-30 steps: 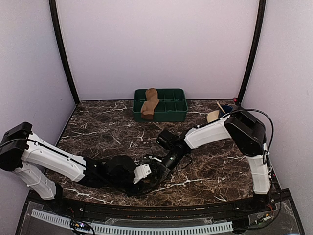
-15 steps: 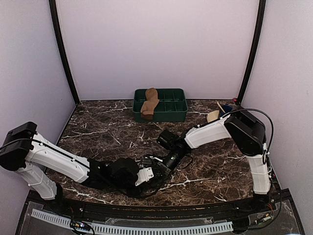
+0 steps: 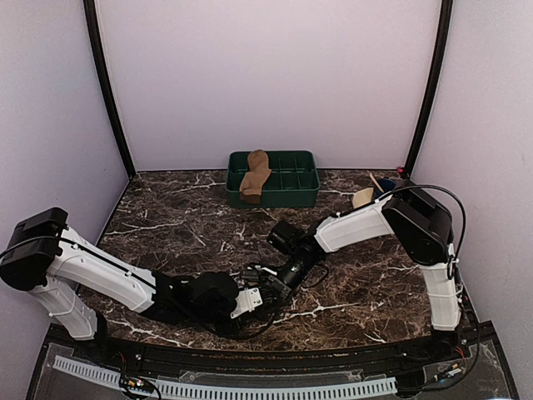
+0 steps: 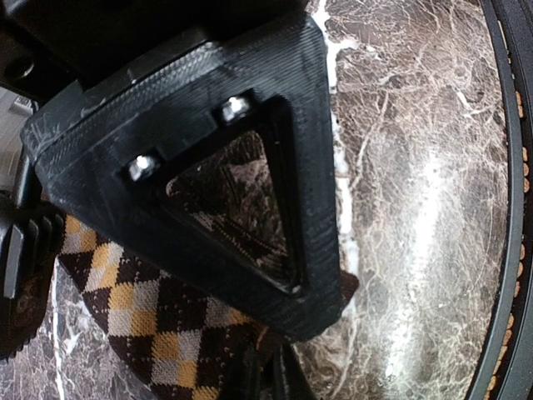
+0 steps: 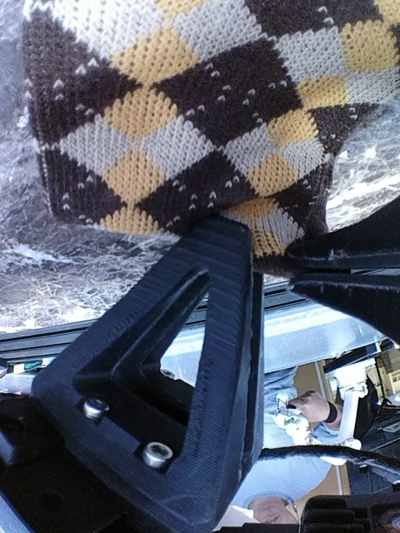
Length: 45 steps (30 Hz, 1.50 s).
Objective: Roll the socks
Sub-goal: Place the sock at the center of the board.
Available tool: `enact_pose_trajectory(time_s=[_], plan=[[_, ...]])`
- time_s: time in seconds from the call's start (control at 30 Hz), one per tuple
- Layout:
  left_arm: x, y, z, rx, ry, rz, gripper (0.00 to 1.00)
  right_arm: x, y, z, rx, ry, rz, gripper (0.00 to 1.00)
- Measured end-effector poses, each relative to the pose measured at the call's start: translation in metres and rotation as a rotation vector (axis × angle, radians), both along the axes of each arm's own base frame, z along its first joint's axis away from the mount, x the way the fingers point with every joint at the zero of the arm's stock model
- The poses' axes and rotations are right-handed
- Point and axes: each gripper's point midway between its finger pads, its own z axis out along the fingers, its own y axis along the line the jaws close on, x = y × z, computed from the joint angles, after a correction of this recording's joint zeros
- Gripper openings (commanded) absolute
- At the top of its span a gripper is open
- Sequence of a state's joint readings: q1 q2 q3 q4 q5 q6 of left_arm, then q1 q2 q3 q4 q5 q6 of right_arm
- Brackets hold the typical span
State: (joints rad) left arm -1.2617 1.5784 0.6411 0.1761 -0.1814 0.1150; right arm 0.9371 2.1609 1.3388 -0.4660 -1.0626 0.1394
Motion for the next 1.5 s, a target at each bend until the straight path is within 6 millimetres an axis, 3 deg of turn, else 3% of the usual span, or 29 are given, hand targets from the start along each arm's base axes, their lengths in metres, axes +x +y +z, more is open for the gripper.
enact_pose_trajectory(time_s=[0.1,0.43,0.93,1.5], plan=[[0.0,0.0,0.0,0.002,-0.004,-0.004,0.0,0.0,0.0,0.0,-0.001,0.001,-0.001,0.0],[0.0,-0.007,-0.004,0.025,0.012,-0.016,0.0,0.004,-0.003,-0.003,-0.016,-0.008,-0.012,0.0],[0.002,-0.005,-0.005,0.038,0.056,-0.018,0.0,0.013,-0.009,-0.012,-0.049,-0.022,-0.048,0.08],[0.012,-0.012,-0.002,0.052,0.262,-0.015,0.0,0.029,-0.016,-0.015,-0.049,-0.059,-0.11,0.17]])
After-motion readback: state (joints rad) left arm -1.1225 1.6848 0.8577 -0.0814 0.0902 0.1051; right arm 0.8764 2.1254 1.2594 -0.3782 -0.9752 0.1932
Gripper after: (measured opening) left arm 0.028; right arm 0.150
